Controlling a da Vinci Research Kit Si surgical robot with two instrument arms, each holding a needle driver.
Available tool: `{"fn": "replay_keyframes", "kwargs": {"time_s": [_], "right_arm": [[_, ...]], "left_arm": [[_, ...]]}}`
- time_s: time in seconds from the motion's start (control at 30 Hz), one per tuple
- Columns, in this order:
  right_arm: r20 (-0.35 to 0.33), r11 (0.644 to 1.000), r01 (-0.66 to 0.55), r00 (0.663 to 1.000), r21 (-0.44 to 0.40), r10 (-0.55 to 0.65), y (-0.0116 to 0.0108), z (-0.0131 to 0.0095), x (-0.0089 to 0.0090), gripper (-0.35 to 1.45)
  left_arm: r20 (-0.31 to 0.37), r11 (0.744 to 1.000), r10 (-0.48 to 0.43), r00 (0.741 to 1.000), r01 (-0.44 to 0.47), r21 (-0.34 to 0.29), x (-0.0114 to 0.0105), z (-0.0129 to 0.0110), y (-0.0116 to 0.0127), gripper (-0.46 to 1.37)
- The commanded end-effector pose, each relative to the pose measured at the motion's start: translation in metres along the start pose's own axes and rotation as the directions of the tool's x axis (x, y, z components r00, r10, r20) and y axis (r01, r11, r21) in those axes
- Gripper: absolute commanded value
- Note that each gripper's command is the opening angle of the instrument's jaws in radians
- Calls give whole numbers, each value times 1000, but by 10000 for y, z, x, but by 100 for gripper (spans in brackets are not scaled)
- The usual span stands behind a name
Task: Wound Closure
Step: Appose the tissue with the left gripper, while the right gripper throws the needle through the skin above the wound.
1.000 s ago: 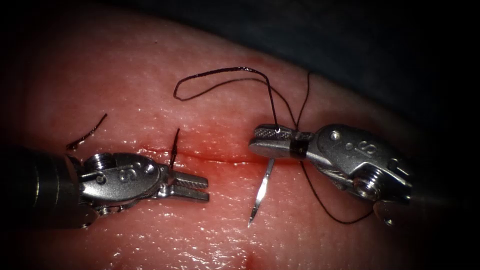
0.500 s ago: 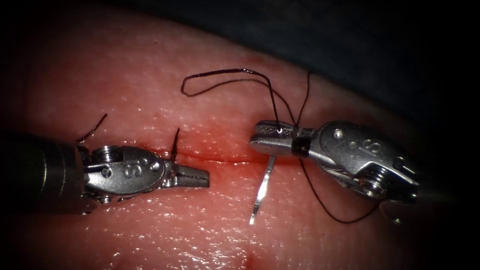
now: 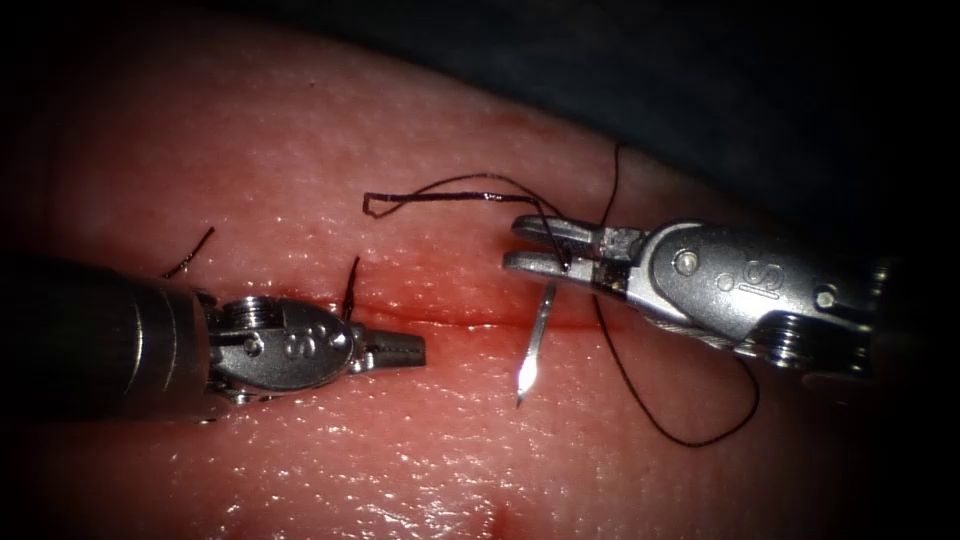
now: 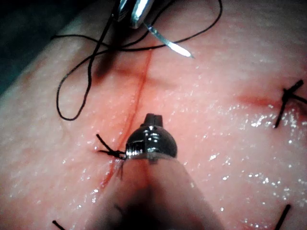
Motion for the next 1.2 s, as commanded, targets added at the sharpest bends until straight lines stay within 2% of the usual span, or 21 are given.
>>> {"fn": "replay_keyframes", "kwargs": {"time_s": [0.03, 0.43, 0.6, 0.7, 0.87, 1.13, 1.2], "right_arm": [[-2, 1000, -3, 1000, -6, 3, 0, 0, 1, -35], [-18, 1000, -4, 1000, 15, 5, 2, 10, 8, -35], [-25, 1000, -7, 1000, 21, 8, 2, 16, 11, -35], [-27, 1000, -8, 1000, 24, 9, 3, 18, 12, -35], [-27, 1000, -15, 1000, 24, 15, 5, 19, 11, -35], [-31, 1000, 9, 999, 23, -8, 5, 19, 12, -35], [-32, 1000, 15, 999, 24, -14, 4, 19, 12, -35]], "left_arm": [[5, 1000, -7, 1000, 7, -4, -3, 3, 0, -35], [5, 999, -43, 999, 43, 23, -35, 28, -18, -35], [47, 999, -39, 998, 38, 31, -52, 42, -19, -35], [52, 999, -51, 997, 50, 12, -60, 46, -17, -35], [146, 997, -70, 987, 75, -33, -76, 49, -8, -35], [222, 990, -96, 970, 117, -82, -95, 57, 4, -35], [221, 989, -101, 970, 121, -82, -97, 58, 5, -35]]}}
